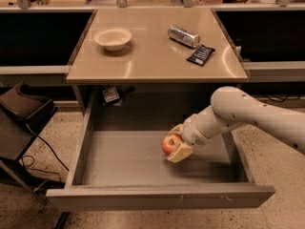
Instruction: Pick apple from top drawer and place on counter
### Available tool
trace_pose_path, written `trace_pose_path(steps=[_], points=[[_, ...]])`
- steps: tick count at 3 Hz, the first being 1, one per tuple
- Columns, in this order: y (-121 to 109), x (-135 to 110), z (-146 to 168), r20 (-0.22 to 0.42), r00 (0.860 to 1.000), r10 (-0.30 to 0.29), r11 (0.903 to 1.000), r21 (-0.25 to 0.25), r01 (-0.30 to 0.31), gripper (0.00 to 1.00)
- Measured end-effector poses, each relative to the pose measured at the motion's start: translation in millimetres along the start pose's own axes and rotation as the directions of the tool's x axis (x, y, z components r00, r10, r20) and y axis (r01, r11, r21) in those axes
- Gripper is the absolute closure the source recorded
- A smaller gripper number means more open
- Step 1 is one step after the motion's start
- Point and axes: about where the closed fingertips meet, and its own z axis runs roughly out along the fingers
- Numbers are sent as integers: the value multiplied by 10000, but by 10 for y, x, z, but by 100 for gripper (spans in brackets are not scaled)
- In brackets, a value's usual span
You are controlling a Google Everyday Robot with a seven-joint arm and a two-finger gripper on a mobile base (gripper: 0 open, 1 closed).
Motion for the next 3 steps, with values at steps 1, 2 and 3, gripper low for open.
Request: trace_pose_path(steps=[1, 2, 3], points=[[240, -278, -356, -836, 9965, -63, 9949, 1001, 146, 100], [333, -705, -967, -1387, 9898, -334, 9804, 1880, 594, 100], [188, -984, -1428, -1420, 9890, -419, 9768, 2024, 705, 100]])
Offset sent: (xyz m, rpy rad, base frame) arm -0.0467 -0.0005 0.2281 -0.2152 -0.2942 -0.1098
